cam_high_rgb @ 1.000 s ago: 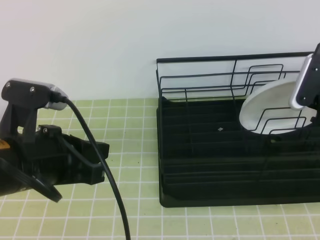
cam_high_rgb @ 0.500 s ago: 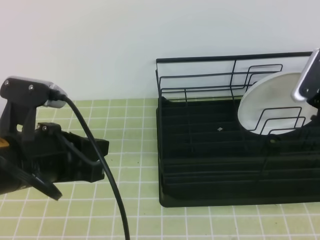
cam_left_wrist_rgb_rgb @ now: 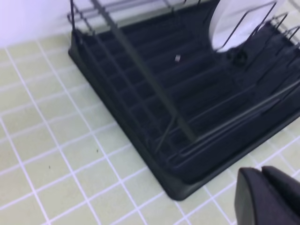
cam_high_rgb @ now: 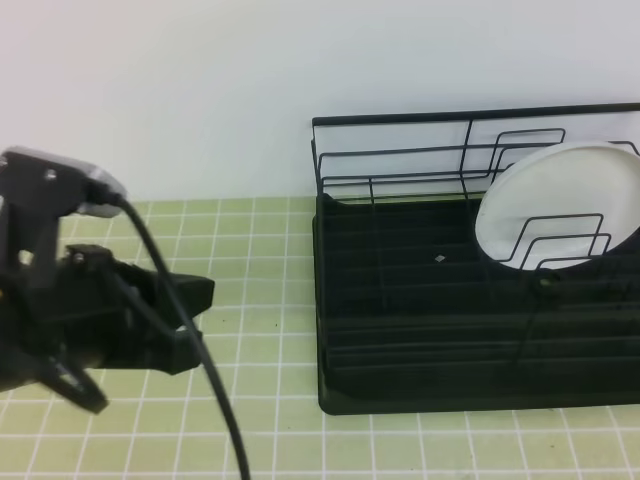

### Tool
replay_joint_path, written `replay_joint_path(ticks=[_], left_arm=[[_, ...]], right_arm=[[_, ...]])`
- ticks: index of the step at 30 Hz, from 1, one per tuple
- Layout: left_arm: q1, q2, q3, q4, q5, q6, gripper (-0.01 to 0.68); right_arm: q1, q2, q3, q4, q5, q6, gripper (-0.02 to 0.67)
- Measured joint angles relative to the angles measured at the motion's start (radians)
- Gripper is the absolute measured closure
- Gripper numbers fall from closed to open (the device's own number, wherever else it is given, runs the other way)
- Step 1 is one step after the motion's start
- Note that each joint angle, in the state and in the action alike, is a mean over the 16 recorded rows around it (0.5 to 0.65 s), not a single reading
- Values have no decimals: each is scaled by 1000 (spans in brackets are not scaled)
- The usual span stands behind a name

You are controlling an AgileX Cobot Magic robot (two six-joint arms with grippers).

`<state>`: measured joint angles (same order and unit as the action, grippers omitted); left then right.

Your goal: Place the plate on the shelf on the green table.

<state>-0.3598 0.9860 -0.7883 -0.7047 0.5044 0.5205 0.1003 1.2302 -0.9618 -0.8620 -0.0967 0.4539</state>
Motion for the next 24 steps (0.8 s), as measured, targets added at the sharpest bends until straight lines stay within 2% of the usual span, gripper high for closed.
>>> replay_joint_path(ticks=[4,10,18,24], left_arm=[[0,-44,0,0,7,5,673],[0,-111,0,0,27,4,673],[0,-151,1,16,40,1,673],[0,-143,2,29,28,-3,673]], right_arm=[[0,-160,44,-1,34,143,640],[-1,-428,190,-4,91,309,653],[-1,-766,489,-27,140,348,652],[-1,-933,659,-48,165,346,652]])
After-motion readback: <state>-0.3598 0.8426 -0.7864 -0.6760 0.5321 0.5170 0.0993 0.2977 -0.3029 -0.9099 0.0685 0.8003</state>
